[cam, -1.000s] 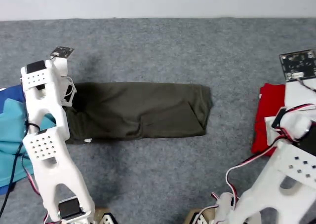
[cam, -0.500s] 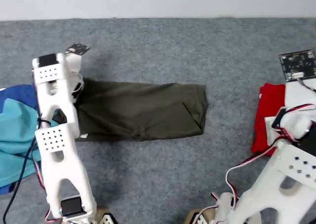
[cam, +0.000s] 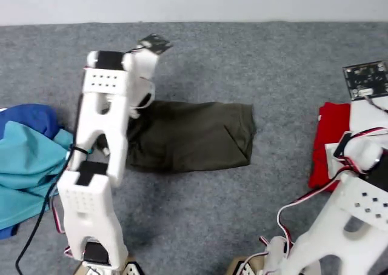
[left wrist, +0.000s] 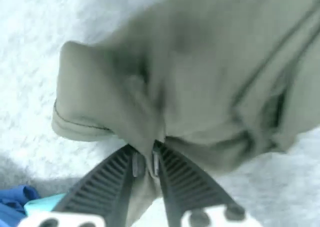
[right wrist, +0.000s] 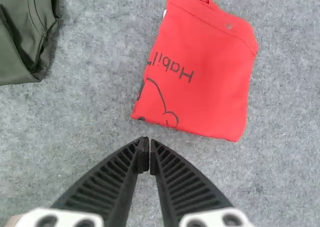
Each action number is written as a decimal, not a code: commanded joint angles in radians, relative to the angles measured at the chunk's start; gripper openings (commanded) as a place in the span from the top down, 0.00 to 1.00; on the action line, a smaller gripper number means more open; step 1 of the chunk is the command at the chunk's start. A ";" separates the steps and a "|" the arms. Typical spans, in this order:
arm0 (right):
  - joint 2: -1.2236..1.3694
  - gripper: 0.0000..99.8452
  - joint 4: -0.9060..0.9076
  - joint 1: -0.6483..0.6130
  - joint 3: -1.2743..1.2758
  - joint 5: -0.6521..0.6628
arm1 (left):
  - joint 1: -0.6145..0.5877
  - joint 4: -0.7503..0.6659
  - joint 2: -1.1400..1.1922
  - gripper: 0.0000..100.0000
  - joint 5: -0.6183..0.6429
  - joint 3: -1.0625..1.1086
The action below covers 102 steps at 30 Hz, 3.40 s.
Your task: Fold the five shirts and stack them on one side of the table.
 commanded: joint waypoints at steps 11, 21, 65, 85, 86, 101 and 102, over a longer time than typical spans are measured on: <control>-0.028 0.99 0.038 0.008 -0.005 0.009 | 0.388 -0.060 -0.066 0.98 0.236 -0.013; -0.028 0.99 0.036 0.008 -0.005 0.009 | 0.462 -0.255 0.025 0.98 0.364 -0.013; -0.030 0.99 0.038 0.012 0.000 0.003 | 0.140 -0.186 0.348 0.76 0.115 -0.283; -0.028 0.99 0.038 0.012 0.000 0.003 | 0.269 -0.107 0.276 0.96 0.044 -0.283; -0.028 0.99 0.038 0.012 0.000 0.003 | 0.272 -0.095 0.262 0.98 0.044 -0.283; -0.030 0.99 0.038 0.012 0.000 0.002 | 0.427 0.020 0.009 0.98 0.051 -0.275; -0.030 0.99 0.038 0.012 0.000 0.002 | 0.450 0.020 -0.002 0.98 0.051 -0.275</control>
